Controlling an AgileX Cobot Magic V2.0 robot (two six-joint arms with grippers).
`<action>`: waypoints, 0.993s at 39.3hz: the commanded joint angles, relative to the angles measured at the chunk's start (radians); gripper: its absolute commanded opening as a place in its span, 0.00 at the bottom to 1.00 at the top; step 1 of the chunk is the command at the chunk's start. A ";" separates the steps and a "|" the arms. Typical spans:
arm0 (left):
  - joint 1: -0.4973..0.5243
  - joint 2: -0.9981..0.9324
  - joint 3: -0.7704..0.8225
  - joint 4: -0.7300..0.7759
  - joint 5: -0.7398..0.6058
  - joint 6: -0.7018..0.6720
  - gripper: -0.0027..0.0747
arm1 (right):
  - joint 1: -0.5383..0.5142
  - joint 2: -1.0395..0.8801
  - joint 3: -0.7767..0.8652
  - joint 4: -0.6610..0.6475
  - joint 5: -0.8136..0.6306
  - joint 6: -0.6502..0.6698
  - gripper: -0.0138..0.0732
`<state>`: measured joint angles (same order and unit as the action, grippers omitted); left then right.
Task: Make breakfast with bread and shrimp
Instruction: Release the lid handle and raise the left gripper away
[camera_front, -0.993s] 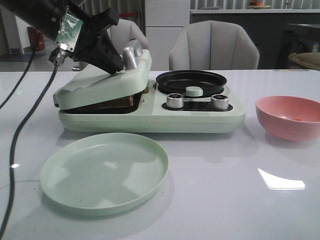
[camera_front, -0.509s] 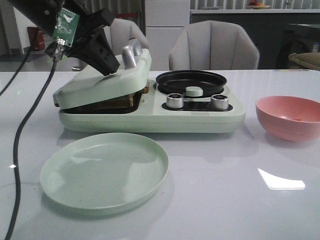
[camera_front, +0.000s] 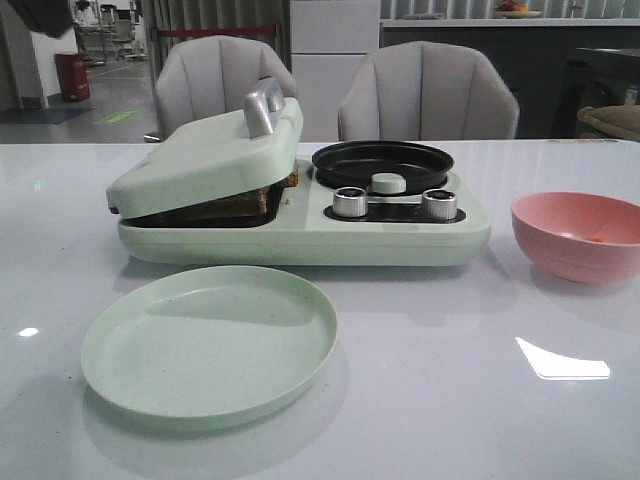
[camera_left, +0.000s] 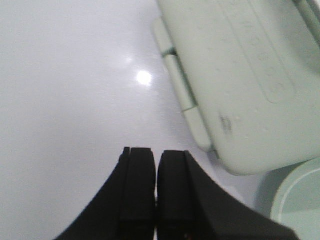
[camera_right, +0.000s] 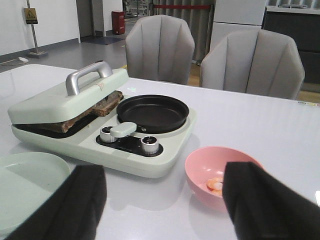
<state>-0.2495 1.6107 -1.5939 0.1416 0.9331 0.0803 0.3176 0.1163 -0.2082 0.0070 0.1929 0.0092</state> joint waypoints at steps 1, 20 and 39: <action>-0.006 -0.117 0.003 0.057 -0.074 -0.052 0.19 | -0.007 0.011 -0.027 -0.007 -0.081 -0.003 0.82; -0.006 -0.655 0.548 -0.110 -0.434 -0.080 0.18 | -0.007 0.011 -0.027 -0.007 -0.081 -0.003 0.82; -0.006 -1.151 0.994 -0.165 -0.499 -0.080 0.18 | -0.007 0.011 -0.027 -0.007 -0.157 -0.003 0.82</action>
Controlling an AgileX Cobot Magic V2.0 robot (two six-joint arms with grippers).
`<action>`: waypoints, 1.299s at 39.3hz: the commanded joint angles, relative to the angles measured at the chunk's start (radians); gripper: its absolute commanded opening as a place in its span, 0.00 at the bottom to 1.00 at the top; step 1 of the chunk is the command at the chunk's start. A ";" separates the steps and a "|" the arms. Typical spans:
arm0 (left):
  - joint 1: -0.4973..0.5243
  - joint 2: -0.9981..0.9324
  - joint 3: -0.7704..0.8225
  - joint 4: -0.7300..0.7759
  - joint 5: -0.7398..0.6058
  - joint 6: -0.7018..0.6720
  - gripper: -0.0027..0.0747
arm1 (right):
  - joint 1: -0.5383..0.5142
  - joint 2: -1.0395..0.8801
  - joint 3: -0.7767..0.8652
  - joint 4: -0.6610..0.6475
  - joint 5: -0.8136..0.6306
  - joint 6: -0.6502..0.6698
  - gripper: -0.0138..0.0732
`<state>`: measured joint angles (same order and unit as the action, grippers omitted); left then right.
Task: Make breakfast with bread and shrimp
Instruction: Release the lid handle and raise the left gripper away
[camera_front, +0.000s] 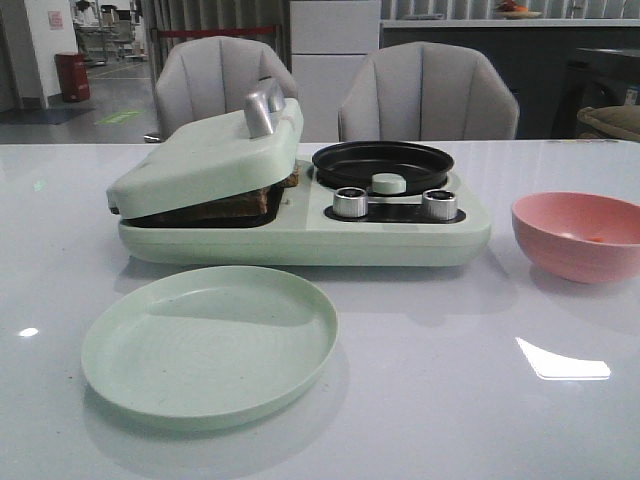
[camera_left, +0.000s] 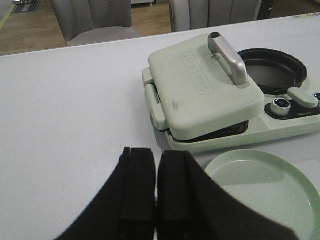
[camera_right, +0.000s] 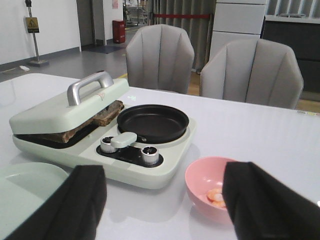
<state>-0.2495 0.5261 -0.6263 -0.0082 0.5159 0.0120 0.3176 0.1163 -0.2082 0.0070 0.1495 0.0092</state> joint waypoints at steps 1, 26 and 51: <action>-0.006 -0.095 0.041 -0.017 -0.084 -0.012 0.18 | -0.007 0.011 -0.027 -0.007 -0.116 -0.003 0.82; -0.006 -0.385 0.213 -0.019 -0.109 -0.012 0.18 | -0.007 0.061 -0.092 0.033 -0.084 -0.002 0.82; -0.006 -0.385 0.213 -0.019 -0.109 -0.012 0.18 | -0.110 0.695 -0.620 0.128 0.344 0.040 0.82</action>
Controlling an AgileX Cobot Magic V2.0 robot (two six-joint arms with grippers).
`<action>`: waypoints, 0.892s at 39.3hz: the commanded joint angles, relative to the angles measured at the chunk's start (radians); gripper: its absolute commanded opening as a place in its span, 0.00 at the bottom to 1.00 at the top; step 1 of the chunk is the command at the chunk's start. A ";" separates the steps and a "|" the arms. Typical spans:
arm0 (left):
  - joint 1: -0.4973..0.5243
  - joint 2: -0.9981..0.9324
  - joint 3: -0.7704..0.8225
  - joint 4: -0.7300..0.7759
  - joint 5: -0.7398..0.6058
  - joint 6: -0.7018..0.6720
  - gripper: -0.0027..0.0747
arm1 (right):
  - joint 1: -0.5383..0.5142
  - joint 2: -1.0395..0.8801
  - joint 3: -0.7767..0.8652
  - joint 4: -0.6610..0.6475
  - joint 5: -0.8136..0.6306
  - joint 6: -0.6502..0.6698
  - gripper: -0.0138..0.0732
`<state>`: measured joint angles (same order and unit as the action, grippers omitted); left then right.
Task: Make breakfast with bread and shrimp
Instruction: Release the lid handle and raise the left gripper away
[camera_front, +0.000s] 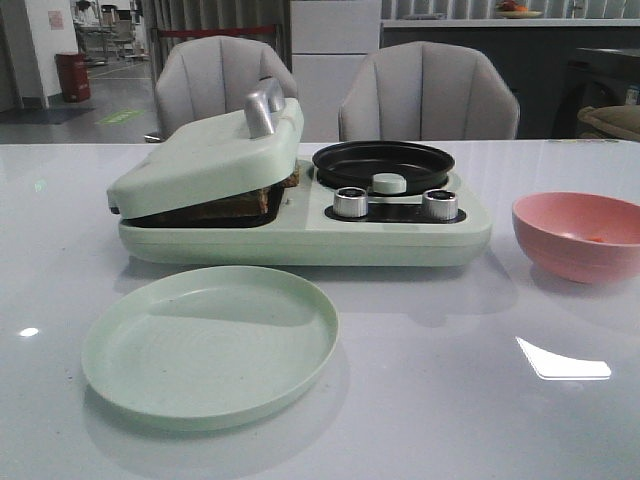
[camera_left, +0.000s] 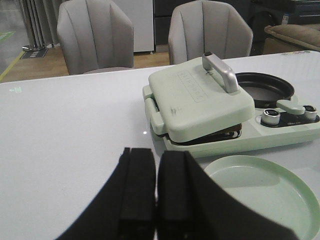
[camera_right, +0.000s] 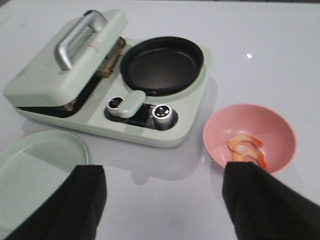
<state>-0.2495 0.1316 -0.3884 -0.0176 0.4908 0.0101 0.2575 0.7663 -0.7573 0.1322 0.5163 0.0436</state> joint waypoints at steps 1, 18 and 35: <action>-0.006 0.009 -0.025 -0.010 -0.084 -0.010 0.18 | -0.073 0.058 -0.079 0.005 -0.018 0.005 0.82; -0.006 0.009 -0.025 -0.010 -0.084 -0.010 0.18 | -0.345 0.380 -0.230 0.188 0.063 -0.144 0.61; -0.006 0.009 -0.025 -0.010 -0.084 -0.010 0.18 | -0.454 0.744 -0.445 0.187 0.161 -0.216 0.70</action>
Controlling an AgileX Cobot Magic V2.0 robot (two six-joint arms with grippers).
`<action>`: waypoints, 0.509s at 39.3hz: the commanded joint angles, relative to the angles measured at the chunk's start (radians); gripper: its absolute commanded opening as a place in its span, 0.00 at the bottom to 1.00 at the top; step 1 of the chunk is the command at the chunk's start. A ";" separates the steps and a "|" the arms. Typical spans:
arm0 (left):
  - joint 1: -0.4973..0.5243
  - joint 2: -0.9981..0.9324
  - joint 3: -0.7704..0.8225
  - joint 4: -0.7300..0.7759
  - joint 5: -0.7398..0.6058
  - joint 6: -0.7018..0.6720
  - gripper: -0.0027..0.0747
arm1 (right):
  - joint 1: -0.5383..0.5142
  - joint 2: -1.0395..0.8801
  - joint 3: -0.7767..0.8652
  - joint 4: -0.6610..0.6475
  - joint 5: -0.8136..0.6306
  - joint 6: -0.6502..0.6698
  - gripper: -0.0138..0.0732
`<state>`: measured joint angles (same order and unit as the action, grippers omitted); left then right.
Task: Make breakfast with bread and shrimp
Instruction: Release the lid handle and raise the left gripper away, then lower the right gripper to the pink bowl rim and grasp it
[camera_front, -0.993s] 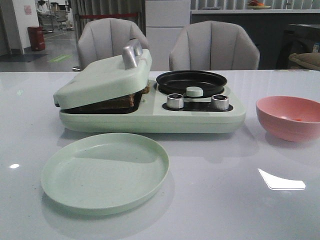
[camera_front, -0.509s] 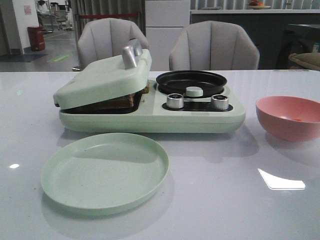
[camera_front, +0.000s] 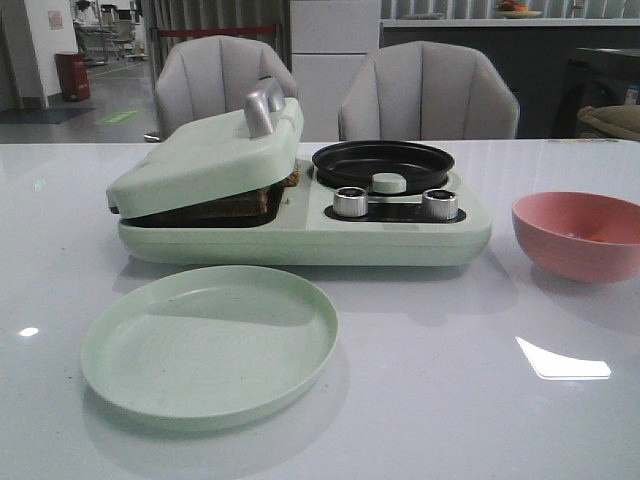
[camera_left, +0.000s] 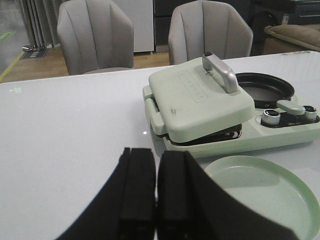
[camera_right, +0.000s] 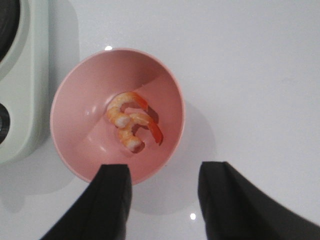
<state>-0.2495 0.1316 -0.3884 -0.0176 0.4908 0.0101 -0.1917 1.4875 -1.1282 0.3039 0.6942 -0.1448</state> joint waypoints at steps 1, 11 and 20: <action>-0.006 0.009 -0.025 -0.010 -0.084 -0.010 0.18 | -0.005 0.038 -0.085 0.016 -0.012 -0.030 0.71; -0.006 0.009 -0.025 -0.010 -0.084 -0.010 0.18 | -0.003 0.196 -0.186 0.018 0.018 -0.056 0.74; -0.006 0.009 -0.025 -0.010 -0.084 -0.010 0.18 | -0.003 0.312 -0.234 0.024 0.011 -0.063 0.74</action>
<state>-0.2495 0.1316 -0.3884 -0.0176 0.4908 0.0101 -0.1917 1.8161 -1.3169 0.3054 0.7350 -0.1920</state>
